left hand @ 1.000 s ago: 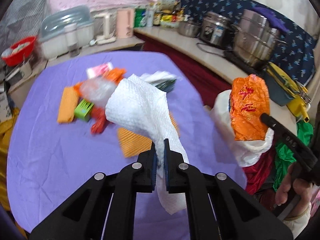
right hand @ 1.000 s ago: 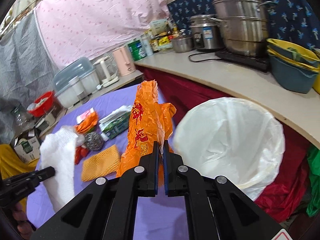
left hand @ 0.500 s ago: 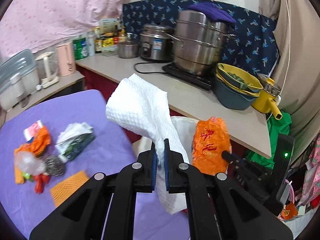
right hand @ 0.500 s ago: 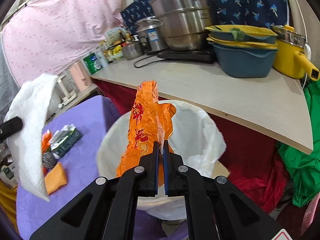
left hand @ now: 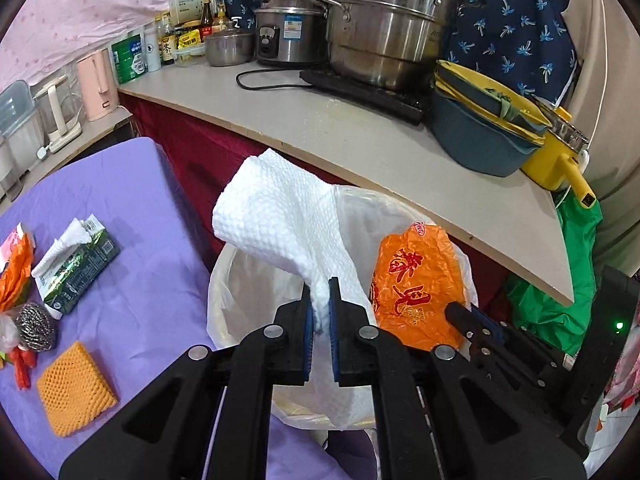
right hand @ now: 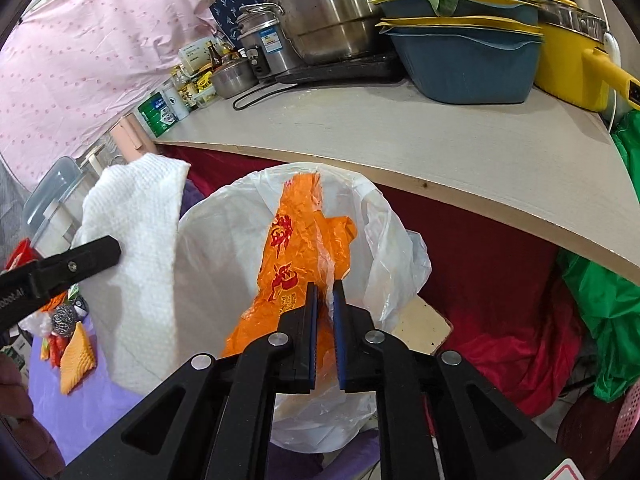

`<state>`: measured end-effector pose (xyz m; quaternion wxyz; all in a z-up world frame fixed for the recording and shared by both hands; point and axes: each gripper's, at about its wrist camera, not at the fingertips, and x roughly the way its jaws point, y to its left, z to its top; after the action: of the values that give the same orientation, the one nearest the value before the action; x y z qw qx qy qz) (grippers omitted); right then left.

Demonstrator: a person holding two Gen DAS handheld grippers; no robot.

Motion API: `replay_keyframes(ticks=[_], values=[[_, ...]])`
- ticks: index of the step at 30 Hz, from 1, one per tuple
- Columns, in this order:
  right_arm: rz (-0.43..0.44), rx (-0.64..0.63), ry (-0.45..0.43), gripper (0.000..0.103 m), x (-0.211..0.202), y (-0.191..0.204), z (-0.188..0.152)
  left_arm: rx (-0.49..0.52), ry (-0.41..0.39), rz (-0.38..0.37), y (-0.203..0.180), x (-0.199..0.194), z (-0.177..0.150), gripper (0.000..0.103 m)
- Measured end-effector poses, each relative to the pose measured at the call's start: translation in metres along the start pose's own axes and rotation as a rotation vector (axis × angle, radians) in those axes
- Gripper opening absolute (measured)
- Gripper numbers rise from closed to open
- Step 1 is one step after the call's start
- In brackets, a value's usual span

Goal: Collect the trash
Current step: 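Carry the orange bag and white towel in both grippers over the trash bin, then open both grippers to drop the bag and towel into the bin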

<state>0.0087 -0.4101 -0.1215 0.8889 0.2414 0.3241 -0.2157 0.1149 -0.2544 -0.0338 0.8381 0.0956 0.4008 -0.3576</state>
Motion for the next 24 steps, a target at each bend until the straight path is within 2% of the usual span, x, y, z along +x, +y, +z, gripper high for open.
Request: replay_keyframes(ticks=[1,3,4,5,13,18,24], values=[[-0.004,0.001,-0.004,0.015,0.000,0.000,0.000,-0.002,0.002,0.003,0.001,0.002,0.000,0.010],[-0.014,0.004,-0.016,0.025,-0.002,0.000,0.002,-0.009,0.000,0.030,0.003,0.003,-0.001,0.024],[-0.018,0.006,-0.023,0.031,-0.004,0.000,0.002,-0.014,-0.003,0.034,0.004,0.002,-0.001,0.041],[-0.022,0.008,-0.034,0.033,-0.007,0.000,0.003,-0.023,-0.014,0.042,0.007,0.000,-0.001,0.049],[-0.008,-0.006,-0.084,0.043,-0.027,0.012,0.011,-0.067,-0.034,0.072,0.028,-0.014,-0.002,0.053],[0.015,-0.031,-0.099,0.043,-0.040,0.027,0.012,-0.093,-0.050,0.096,0.040,-0.029,-0.007,0.063],[0.043,-0.059,-0.109,0.044,-0.052,0.049,0.010,-0.121,-0.059,0.123,0.059,-0.050,-0.017,0.065]])
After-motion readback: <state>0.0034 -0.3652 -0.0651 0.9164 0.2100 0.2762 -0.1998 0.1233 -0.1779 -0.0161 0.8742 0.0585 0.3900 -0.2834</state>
